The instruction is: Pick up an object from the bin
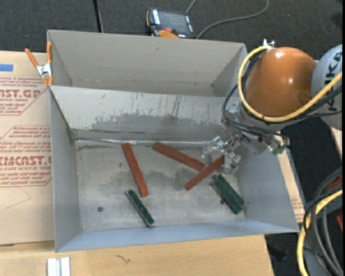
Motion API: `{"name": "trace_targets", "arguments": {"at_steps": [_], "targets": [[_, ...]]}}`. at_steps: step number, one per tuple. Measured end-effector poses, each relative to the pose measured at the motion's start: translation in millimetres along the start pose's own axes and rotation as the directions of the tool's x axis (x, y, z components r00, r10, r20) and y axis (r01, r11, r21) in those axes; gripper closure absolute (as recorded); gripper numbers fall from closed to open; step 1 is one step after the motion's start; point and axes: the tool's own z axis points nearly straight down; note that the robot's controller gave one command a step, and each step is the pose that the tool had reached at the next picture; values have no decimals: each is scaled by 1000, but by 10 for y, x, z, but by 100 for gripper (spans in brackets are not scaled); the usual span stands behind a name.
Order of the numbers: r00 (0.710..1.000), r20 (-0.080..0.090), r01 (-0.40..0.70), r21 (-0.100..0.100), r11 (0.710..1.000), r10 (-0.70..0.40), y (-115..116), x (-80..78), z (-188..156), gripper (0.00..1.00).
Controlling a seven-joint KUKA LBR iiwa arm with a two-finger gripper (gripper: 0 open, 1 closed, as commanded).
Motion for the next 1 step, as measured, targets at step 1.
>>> {"name": "trace_targets", "arguments": {"at_steps": [1], "targets": [[1000,0,-17,1,1000,17,-48,-42,-894,100]]}}
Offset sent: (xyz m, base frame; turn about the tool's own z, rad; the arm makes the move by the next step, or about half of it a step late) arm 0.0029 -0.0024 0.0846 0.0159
